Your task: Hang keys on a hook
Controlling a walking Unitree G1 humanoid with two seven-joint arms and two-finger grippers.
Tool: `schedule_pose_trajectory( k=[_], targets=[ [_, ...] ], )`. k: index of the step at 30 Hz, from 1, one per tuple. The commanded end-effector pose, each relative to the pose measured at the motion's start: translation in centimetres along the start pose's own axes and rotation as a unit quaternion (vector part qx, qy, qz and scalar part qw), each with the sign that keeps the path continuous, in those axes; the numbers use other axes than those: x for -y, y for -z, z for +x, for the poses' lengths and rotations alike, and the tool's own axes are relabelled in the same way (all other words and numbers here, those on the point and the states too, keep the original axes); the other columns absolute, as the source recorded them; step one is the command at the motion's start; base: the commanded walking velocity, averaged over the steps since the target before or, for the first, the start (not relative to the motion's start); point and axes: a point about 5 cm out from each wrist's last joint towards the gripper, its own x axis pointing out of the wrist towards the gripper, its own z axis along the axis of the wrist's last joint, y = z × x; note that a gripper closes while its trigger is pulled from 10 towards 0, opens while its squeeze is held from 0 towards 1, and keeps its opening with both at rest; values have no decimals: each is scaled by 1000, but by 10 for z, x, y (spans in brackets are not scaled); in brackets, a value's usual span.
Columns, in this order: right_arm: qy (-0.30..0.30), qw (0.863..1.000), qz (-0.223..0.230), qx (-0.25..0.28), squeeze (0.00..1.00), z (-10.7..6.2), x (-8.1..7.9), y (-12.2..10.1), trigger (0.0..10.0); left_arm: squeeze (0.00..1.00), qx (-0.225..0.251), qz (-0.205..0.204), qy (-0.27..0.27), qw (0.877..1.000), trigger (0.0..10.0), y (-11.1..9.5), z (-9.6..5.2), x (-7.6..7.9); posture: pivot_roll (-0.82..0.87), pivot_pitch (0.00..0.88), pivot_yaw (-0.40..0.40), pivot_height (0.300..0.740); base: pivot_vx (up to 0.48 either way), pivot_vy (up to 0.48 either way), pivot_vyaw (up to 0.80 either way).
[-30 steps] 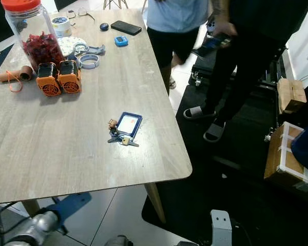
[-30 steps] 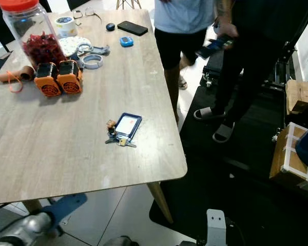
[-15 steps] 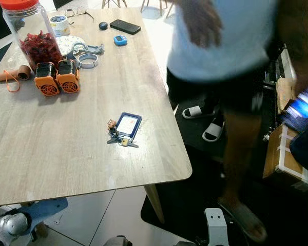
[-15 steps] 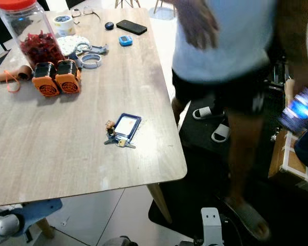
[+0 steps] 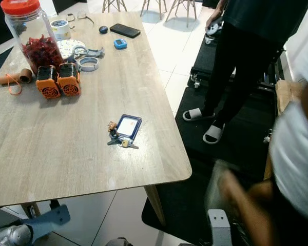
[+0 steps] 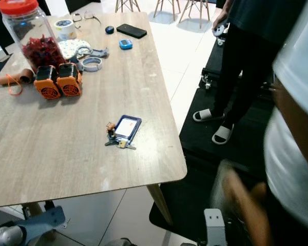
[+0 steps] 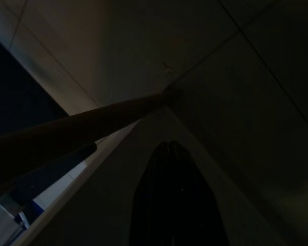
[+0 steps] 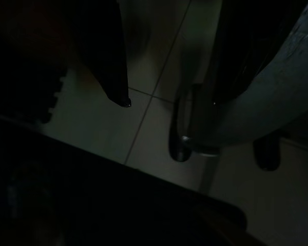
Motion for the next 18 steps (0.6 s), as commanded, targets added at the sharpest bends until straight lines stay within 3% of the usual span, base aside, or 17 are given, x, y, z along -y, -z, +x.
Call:
schedule_pose_trajectory(
  k=[1,3,5,7,14,18],
  targets=[
    [-3,1000,6,-14,0,-1,1,7,10000,0,-18,24,3,1000,10000,9,-3,-1,53,57,14,740,0,0,0],
    [1,1000,6,-16,0,-2,7,9,10000,0,-54,55,3,997,10000,28,-12,-10,54,56,13,740,0,0,0],
    [4,1000,6,-18,0,-3,12,10,10000,0,-106,55,-10,993,10000,53,-26,-25,58,57,11,740,0,0,0],
    [4,1000,6,-18,0,-3,12,10,10000,0,-106,55,-10,993,10000,53,-26,-25,58,57,11,740,0,0,0],
    [3,1000,5,-22,0,-4,14,13,10000,0,-219,30,-67,973,10000,88,-55,-64,67,64,7,740,0,0,0],
    [2,1000,5,-25,0,-5,12,16,10000,0,-230,24,-73,970,10000,89,-57,-70,68,65,7,740,0,0,0]
  ],
)
